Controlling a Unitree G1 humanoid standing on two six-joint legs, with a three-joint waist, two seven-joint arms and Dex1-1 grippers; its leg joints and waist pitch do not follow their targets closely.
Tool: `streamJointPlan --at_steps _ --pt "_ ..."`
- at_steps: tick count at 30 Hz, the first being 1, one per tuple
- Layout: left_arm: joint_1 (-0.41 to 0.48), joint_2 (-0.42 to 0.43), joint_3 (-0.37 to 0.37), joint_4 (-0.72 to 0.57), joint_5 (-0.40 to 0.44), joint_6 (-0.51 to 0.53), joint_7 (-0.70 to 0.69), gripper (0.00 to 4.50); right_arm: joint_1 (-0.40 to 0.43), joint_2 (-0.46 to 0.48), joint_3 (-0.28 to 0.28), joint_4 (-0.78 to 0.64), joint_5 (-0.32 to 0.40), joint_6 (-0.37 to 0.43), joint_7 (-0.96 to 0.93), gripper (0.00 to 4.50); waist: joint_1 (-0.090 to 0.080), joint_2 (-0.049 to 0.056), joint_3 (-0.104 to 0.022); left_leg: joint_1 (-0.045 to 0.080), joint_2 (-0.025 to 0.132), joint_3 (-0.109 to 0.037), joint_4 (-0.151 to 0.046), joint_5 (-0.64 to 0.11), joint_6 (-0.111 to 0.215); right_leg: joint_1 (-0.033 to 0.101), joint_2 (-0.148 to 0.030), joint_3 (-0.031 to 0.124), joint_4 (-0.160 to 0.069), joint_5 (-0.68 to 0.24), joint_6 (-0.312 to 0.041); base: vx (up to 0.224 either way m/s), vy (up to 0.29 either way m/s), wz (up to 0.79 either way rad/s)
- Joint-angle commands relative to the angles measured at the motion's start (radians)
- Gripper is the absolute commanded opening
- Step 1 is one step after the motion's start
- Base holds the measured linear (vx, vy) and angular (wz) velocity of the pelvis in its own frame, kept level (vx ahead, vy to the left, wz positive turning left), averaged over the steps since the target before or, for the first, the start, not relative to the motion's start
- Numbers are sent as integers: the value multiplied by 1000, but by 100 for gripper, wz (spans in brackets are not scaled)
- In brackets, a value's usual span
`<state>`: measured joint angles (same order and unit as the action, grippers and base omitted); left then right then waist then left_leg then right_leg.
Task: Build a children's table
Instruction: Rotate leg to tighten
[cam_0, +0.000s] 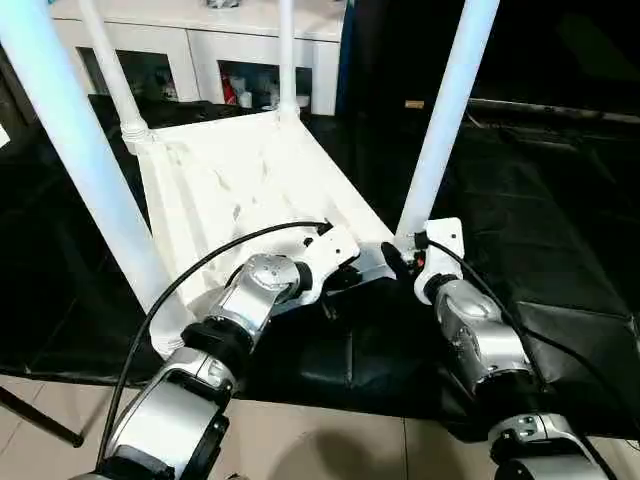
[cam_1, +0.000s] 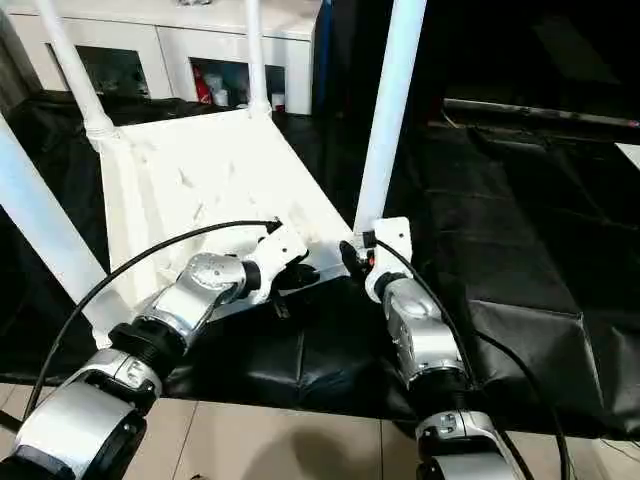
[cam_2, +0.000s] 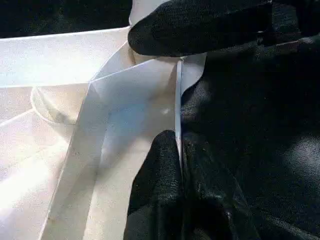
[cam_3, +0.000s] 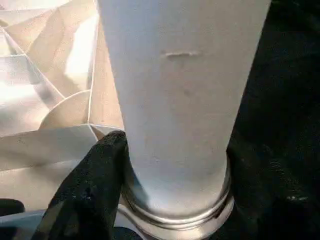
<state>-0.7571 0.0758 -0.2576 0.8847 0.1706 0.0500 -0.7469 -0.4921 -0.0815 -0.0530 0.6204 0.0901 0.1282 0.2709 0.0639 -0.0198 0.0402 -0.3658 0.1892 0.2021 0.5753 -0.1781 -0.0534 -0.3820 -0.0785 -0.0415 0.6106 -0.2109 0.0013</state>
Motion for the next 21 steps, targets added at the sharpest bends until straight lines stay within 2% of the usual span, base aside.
streamJointPlan --at_steps 1,3,6,7,8,9,12,17,21 --pt "22 8 6 38 -17 -37 6 0 11 -9 38 -51 43 -8 133 348 1 -19 -47 10 43 -23 -67 -214 48 29 -71 41 -89 -227 -176 0 0 0" --pt "23 29 13 43 -22 -57 -21 0 21 -63 50 -81 59 4 232 378 1 -20 -48 9 44 -24 -66 -206 55 31 -70 40 -87 -210 -174 0 0 0" --pt "28 50 15 39 -30 -72 -61 0 38 -123 72 -120 65 36 328 396 0 -20 -47 5 43 -25 -64 -193 66 36 -71 38 -86 -200 -176 0 0 0" --pt "36 71 17 27 -42 -85 -111 0 57 -182 88 -161 85 73 428 409 -1 -18 -47 5 43 -24 -63 -188 68 35 -69 38 -87 -197 -178 0 0 0" --pt "38 79 18 26 -45 -97 -128 0 64 -203 93 -178 95 79 473 409 1 -19 -46 8 44 -23 -61 -193 75 34 -69 39 -86 -190 -184 0 0 0" --pt "40 82 19 23 -48 -100 -137 0 66 -211 95 -183 97 80 487 409 0 -21 -47 5 44 -23 -60 -189 79 36 -69 40 -85 -182 -186 0 0 0" --pt "67 113 20 -24 -88 -111 -259 0 74 -273 95 -225 122 87 587 409 -1 -19 -48 6 45 -23 -61 -180 82 34 -69 37 -82 -164 -214 0 0 0" --pt "95 145 5 -72 -111 -108 -352 0 58 -298 105 -230 129 96 635 409 0 -14 -49 12 50 -21 -61 -187 72 29 -70 39 -79 -157 -236 0 0 0" --pt "110 157 5 -98 -130 -97 -403 0 50 -304 126 -218 113 93 655 409 3 -16 -50 11 50 -21 -61 -167 69 31 -70 39 -72 -116 -244 0 0 0"
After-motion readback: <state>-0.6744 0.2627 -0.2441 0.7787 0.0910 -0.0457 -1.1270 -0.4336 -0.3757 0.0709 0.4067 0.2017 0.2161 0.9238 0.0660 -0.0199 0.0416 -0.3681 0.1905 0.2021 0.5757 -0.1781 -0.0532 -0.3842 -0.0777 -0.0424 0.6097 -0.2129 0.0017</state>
